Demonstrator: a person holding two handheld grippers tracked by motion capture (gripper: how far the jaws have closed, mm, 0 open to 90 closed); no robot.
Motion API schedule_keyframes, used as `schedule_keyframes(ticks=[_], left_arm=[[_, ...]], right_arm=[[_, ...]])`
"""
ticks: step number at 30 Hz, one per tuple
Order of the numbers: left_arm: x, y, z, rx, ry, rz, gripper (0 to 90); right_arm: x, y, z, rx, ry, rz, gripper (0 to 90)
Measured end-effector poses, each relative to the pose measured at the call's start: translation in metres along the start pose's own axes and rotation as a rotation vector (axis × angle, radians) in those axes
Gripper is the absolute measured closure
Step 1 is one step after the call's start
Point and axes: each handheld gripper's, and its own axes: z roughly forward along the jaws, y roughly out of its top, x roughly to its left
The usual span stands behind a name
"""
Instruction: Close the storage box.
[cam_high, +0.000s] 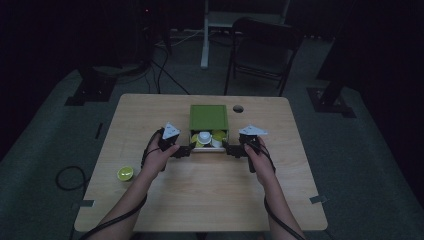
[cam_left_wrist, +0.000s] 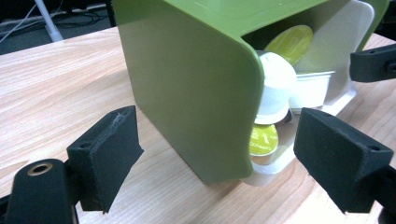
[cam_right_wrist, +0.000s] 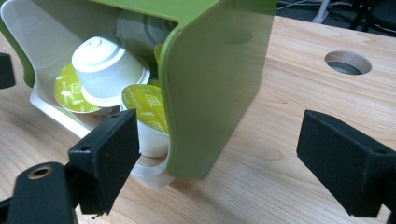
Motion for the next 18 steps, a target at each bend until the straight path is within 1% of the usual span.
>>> schedule_keyframes(ticks=[2, 4, 5, 7, 10, 14, 18], left_arm=[[0.0, -0.002, -0.001, 0.0, 0.02, -0.003, 14.7], [0.0, -0.003, -0.003, -0.007, 0.039, -0.015, 14.6], [0.001, -0.003, -0.004, -0.008, 0.043, -0.016, 14.6], [0.001, -0.004, -0.006, -0.012, 0.055, -0.01, 14.6], [0.001, -0.005, -0.012, -0.023, 0.067, -0.005, 14.6], [-0.001, -0.005, -0.015, -0.025, 0.066, 0.0, 14.6], [-0.004, -0.007, -0.018, -0.02, 0.061, 0.005, 14.5]], right_arm=[[-0.001, -0.001, -0.001, -0.005, -0.004, 0.002, 12.8], [-0.001, -0.002, -0.003, -0.001, -0.009, 0.0, 12.8], [-0.002, -0.003, -0.004, 0.003, -0.012, -0.008, 12.7], [-0.001, -0.003, -0.005, 0.002, -0.012, -0.02, 12.6], [-0.002, -0.003, -0.008, 0.002, -0.015, -0.024, 12.6], [-0.002, -0.004, -0.012, 0.007, -0.019, -0.029, 12.6], [-0.002, -0.005, -0.017, 0.0, -0.025, -0.036, 12.4]])
